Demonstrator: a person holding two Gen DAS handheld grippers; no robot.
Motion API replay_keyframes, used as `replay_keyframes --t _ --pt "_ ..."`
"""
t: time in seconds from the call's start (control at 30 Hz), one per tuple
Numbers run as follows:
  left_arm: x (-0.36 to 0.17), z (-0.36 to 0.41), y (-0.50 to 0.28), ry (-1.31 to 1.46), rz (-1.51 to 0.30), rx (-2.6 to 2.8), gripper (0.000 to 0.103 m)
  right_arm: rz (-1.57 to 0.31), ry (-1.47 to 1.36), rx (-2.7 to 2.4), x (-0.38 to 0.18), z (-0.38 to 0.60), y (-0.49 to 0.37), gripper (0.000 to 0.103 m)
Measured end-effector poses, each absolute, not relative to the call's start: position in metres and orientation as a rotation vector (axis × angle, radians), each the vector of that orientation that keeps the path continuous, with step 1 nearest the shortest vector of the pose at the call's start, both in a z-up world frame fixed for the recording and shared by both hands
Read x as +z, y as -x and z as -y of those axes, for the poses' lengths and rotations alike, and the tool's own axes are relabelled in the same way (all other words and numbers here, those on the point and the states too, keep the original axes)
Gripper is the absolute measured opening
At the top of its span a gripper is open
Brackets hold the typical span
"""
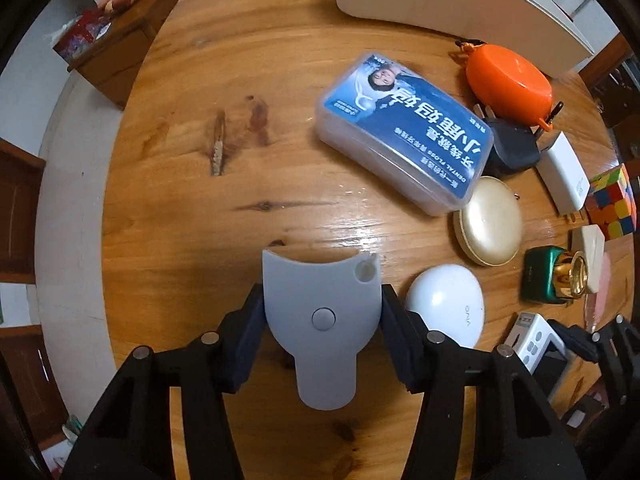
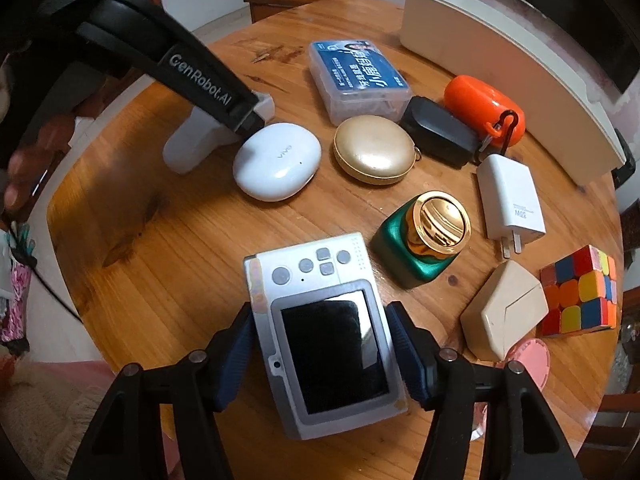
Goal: Organize rigid objects
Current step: 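Lift both held items and carry them over the white bin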
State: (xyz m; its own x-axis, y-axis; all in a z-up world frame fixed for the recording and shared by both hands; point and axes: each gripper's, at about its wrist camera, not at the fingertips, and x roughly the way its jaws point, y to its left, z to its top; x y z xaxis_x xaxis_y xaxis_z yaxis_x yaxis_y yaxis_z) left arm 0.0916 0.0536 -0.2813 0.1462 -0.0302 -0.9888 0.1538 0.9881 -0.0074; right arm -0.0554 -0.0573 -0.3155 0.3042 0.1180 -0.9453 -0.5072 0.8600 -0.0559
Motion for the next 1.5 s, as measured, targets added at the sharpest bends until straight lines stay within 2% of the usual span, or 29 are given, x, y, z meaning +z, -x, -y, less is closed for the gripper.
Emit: replay_keyframes --t 0.13,0.27,0.63,0.83,0.97,1.07,1.17,1.33,1.5 --pt "-0.269 -0.060 -0.093 -0.055 -1.401 -0.150 0.058 -1.223 0.376 0.379 -0.310 0.054 0.050 0.061" --pt "-0.227 -0.061 -0.096 -0.048 -1.357 -0.191 0.058 -1.219 0.278 0.373 -0.285 0.059 0.046 0.061" --pt "-0.061 -0.045 -0.107 -0.071 -1.100 -0.388 0.058 -1.042 -0.018 0.221 -0.125 0.101 0.009 0.061" --pt "-0.017 -0.022 -0.154 -0.023 -1.010 -0.466 0.058 -0.957 -0.107 0.129 -0.045 0.131 -0.045 0.061" --pt "-0.009 -0.006 -0.201 0.060 -0.965 -0.481 0.058 -0.922 -0.102 0.079 -0.020 0.153 -0.095 0.061" --pt "-0.024 0.007 -0.238 0.078 -0.944 -0.428 0.058 -0.928 -0.110 0.047 -0.027 0.173 -0.140 0.062" --pt "-0.059 0.018 -0.276 0.099 -0.998 -0.371 0.058 -0.976 -0.168 0.026 -0.055 0.197 -0.184 0.062" --pt "-0.139 0.036 -0.315 0.110 -1.113 -0.294 0.058 -1.114 -0.260 -0.023 -0.145 0.232 -0.254 0.062" --pt "-0.204 0.051 -0.330 0.091 -1.226 -0.237 0.058 -1.256 -0.331 -0.050 -0.225 0.248 -0.280 0.062"
